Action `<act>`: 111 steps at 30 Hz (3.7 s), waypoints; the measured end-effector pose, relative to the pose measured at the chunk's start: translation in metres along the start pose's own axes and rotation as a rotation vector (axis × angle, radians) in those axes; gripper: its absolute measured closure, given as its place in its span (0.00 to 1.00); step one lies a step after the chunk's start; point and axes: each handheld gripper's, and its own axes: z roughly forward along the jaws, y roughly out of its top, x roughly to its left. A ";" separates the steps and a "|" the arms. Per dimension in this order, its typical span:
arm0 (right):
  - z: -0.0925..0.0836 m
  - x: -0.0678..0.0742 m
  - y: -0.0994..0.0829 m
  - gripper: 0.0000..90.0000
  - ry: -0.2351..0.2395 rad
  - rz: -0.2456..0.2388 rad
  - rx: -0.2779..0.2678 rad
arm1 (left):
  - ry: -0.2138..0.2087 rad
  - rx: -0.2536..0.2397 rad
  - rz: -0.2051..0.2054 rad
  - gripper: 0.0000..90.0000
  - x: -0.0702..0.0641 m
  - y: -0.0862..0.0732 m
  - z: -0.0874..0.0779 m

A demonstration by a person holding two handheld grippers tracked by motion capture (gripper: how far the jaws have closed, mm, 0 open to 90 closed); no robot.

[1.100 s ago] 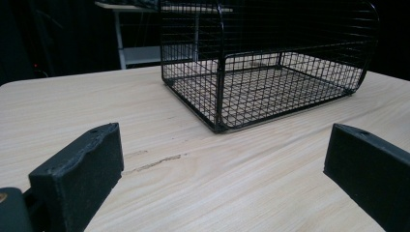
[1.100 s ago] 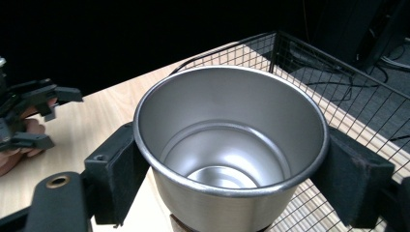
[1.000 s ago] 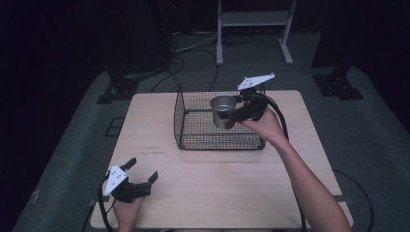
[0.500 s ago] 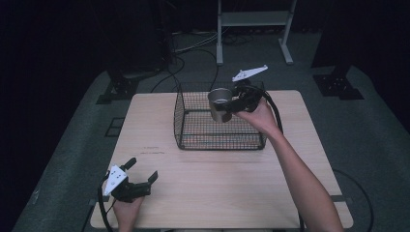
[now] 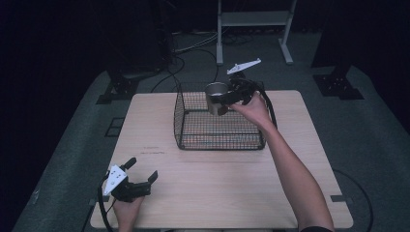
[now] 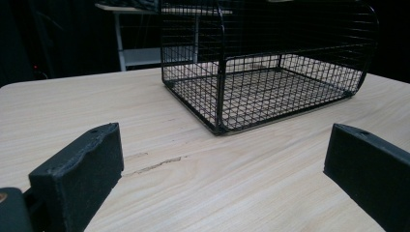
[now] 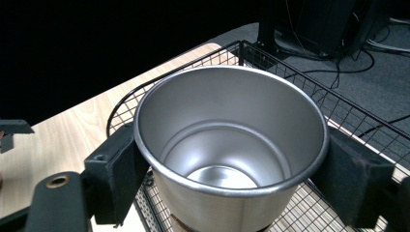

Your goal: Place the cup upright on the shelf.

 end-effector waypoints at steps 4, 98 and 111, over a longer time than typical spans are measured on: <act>0.009 -0.004 0.001 0.20 -0.003 0.014 0.007 | 0.002 0.000 0.000 0.00 0.000 0.000 0.000; 0.105 -0.043 -0.061 0.18 -0.064 0.071 0.283 | 0.002 -0.014 -0.016 0.00 0.002 0.000 -0.002; 0.104 -0.038 -0.059 0.16 -0.068 0.051 0.293 | 0.004 -0.012 -0.016 0.00 0.002 0.000 -0.002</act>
